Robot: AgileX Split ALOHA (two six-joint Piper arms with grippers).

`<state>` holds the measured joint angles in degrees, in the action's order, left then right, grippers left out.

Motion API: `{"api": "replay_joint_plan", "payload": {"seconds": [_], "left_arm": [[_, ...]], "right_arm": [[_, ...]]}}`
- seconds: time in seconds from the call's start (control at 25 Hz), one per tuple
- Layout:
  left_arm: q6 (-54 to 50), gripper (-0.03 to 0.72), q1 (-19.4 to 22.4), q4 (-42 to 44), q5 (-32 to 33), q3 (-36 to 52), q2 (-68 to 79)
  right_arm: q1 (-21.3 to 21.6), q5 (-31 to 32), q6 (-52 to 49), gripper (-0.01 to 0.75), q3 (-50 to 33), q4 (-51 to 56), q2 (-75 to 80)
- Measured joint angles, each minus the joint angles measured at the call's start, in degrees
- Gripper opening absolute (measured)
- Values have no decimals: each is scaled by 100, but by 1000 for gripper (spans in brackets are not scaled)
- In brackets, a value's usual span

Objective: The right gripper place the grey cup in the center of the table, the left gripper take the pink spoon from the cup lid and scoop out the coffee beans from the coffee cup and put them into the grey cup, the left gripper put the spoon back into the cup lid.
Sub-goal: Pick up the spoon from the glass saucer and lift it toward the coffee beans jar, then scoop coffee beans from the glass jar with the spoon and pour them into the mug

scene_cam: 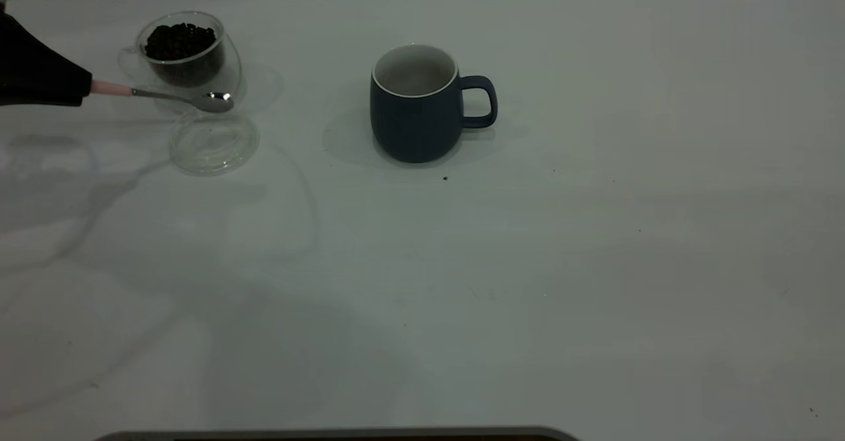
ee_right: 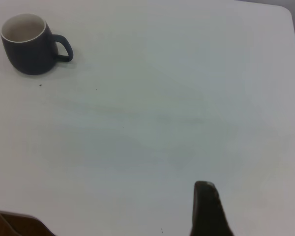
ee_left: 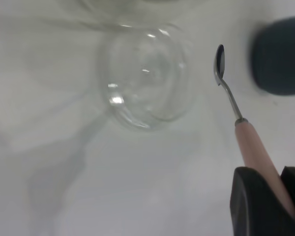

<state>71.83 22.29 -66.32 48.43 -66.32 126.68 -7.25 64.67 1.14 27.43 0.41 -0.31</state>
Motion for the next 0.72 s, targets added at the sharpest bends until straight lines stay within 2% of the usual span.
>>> {"api": "replay_joint_plan", "payload": {"seconds": [0.24,0.56,0.72], "left_arm": [[-1,135,24,47,751,-678,-270],[-171,135,59,74,-77,-1252,-218],[-171,135,77,74,-165,-1263,77]], "right_arm": [[0,0,0,497,0,0,0],[0,0,0,497,0,0,0],[0,0,0,497,0,0,0]]}}
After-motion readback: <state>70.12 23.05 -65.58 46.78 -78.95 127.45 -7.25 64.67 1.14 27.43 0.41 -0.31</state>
